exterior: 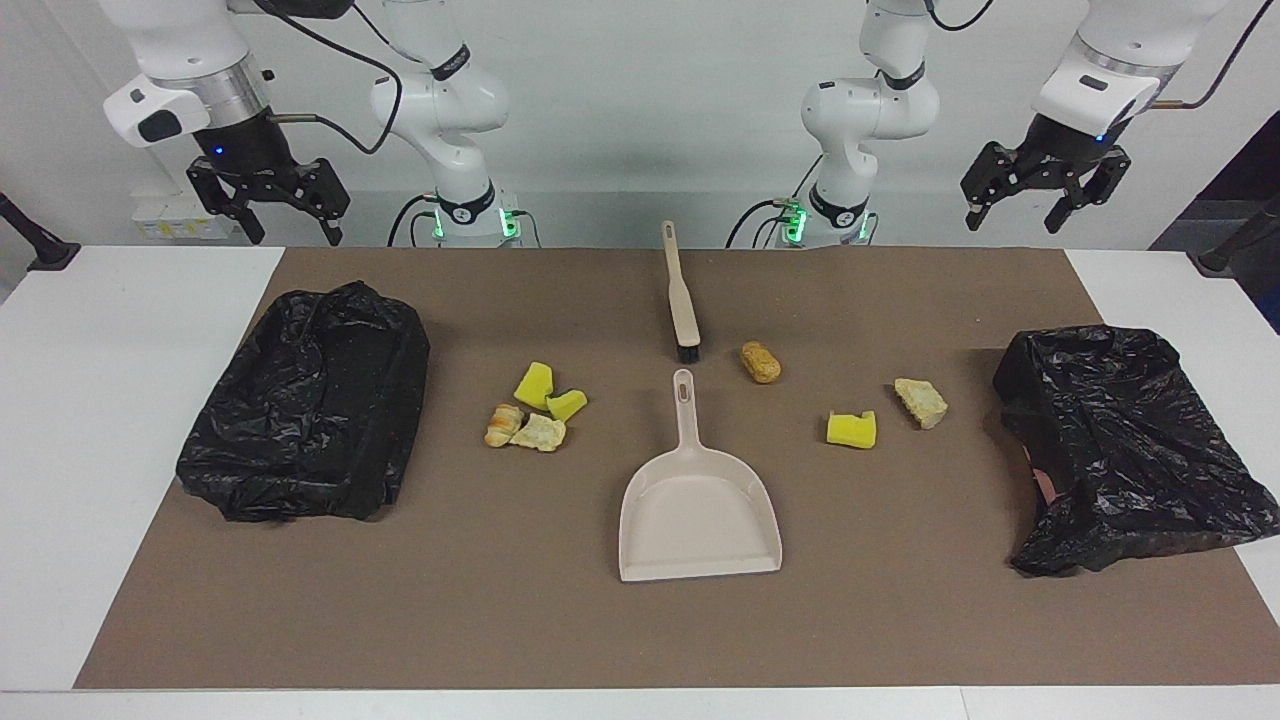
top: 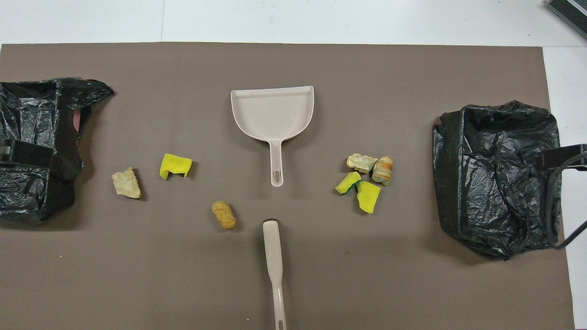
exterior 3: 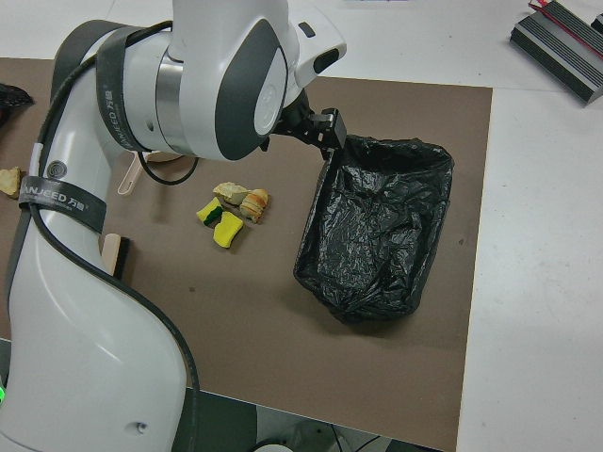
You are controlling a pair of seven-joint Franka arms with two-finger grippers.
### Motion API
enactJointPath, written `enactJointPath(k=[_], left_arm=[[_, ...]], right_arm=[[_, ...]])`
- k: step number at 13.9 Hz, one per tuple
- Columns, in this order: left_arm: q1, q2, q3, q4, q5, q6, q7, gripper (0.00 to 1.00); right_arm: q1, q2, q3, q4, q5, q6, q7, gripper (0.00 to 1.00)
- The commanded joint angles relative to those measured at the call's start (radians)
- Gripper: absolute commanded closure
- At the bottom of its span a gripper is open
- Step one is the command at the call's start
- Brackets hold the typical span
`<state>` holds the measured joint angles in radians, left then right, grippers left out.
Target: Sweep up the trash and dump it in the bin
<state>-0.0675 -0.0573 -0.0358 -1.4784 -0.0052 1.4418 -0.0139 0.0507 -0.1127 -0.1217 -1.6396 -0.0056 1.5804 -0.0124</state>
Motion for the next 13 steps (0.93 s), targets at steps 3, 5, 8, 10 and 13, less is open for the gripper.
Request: enactJointPath(k=[3, 5, 8, 10, 13], left_arm=[[0.002, -0.064, -0.042, -0.089, 0.004, 0.025, -0.021, 0.00], [0.002, -0.068, -0.056, -0.095, 0.002, 0.023, -0.021, 0.00], [0.000, -0.114, -0.090, -0.169, -0.033, 0.046, -0.023, 0.00], [0.003, -0.160, -0.165, -0.274, -0.041, 0.101, -0.063, 0.00], [0.005, -0.257, -0.260, -0.465, -0.085, 0.196, -0.144, 0.00]], right_arm=[[-0.003, -0.012, 0.001, -0.006, 0.006, -0.020, -0.029, 0.00], [-0.003, -0.010, 0.001, -0.006, 0.006, -0.020, -0.029, 0.00], [-0.003, -0.012, 0.001, -0.006, 0.007, -0.020, -0.029, 0.00], [-0.003, -0.012, 0.001, -0.006, 0.006, -0.022, -0.029, 0.00], [-0.003, -0.012, 0.001, -0.006, 0.007, -0.022, -0.029, 0.00]])
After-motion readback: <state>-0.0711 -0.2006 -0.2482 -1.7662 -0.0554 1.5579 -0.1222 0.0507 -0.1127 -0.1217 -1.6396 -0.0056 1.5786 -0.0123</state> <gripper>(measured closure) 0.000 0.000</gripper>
